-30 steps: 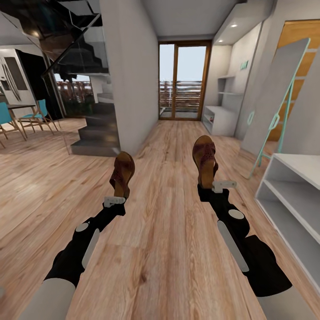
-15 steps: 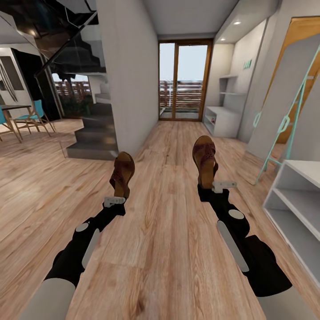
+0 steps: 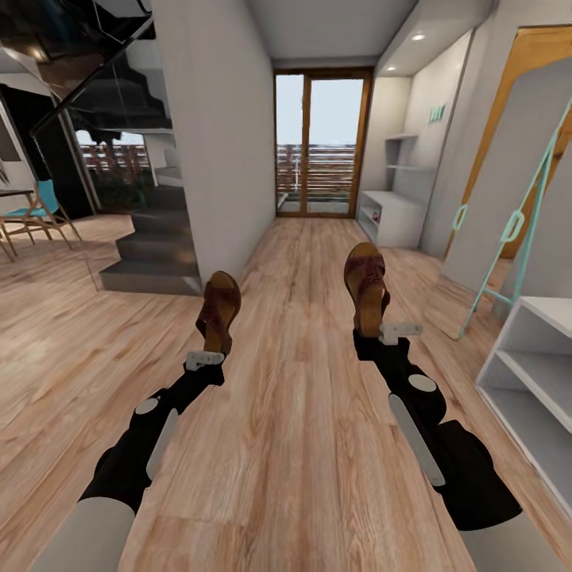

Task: Pick up the two gym shoes and the two sandals from the corridor floor and place them onto the hallstand (shoe rack) in the corridor, making sure they are on the rack and not on the floor. Arrange them so the two gym shoes are next to each other and the two sandals are next to each other.

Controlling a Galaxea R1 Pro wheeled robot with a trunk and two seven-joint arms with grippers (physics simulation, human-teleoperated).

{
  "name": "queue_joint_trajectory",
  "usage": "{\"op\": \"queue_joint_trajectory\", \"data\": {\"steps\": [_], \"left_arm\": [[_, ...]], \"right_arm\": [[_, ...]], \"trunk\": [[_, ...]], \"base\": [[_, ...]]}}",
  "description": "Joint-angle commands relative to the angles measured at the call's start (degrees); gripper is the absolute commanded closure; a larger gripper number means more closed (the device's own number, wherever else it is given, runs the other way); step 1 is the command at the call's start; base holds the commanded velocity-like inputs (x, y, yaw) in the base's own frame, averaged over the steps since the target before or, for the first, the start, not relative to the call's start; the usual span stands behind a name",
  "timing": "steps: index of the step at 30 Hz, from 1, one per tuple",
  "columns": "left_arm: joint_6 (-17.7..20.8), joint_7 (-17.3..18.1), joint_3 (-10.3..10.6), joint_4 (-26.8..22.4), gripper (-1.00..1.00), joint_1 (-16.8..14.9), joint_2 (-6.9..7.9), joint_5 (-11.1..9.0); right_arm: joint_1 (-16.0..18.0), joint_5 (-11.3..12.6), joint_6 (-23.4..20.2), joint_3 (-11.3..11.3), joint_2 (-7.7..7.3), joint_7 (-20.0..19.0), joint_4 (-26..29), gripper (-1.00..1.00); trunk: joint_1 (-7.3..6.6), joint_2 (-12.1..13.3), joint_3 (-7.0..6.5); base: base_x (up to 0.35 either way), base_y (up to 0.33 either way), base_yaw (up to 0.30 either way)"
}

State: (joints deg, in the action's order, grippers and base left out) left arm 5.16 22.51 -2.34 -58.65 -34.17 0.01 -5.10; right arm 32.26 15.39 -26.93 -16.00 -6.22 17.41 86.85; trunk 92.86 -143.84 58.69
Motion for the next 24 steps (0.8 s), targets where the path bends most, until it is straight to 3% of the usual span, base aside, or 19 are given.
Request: {"op": "queue_joint_trajectory", "data": {"steps": [1,24], "left_arm": [[0.5,0.4,-0.1,-0.1,1.0,0.0,-0.01,-0.4],[0.5,0.4,-0.1,0.0,1.0,0.0,-0.01,-0.4]], "right_arm": [[0.1,0.5,-0.1,-0.2,-0.06,0.6,0.1,1.0],[0.1,0.5,-0.1,-0.2,-0.04,0.6,0.1,1.0]], "trunk": [[0.02,0.0,0.06],[0.02,0.0,0.06]], "base": [[0.348,0.0,-0.046],[0.348,0.0,-0.004]]}}
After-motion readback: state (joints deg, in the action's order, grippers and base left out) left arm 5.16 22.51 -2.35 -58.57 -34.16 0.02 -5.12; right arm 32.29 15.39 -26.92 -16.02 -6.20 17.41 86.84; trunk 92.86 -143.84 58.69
